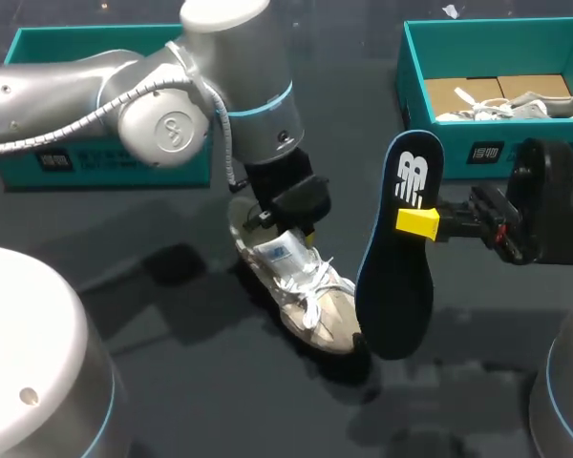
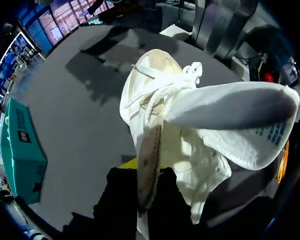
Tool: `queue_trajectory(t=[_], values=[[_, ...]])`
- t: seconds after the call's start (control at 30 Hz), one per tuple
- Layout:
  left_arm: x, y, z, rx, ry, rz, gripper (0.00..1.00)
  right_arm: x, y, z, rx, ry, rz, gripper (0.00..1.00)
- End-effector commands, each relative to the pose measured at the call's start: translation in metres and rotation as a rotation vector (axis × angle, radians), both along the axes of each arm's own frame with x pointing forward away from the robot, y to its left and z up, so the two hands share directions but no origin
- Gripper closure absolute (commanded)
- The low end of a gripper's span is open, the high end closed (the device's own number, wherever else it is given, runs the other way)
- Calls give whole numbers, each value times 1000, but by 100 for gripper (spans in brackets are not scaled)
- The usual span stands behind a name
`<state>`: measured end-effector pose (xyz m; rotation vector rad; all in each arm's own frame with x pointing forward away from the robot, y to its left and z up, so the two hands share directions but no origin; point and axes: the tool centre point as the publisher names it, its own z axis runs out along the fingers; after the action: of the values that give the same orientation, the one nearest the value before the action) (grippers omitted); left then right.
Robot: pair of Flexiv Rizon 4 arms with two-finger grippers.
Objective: Take the shoe out of the shoebox, open the shoe tongue, remove and reinsert the insole, then place the shoe into the shoebox
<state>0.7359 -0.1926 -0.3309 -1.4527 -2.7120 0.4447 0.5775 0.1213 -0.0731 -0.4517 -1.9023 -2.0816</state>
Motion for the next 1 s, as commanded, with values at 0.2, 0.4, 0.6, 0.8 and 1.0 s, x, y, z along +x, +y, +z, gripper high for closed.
queue_trajectory(t=[0.2,0.4,0.6,0.8,1.0], values=[[-19,0,16,11,-74,-298,100,-2,0,0,-2,1,-3,100],[-26,0,21,11,-116,-446,100,-2,0,0,-2,1,-3,100],[-32,-7,16,1,-143,-523,100,-2,0,0,-2,1,-3,100],[-31,-20,1,12,-125,-549,100,-2,0,0,-2,1,-3,100],[-31,-29,-10,26,-114,-592,100,-2,0,0,-2,1,-3,100]])
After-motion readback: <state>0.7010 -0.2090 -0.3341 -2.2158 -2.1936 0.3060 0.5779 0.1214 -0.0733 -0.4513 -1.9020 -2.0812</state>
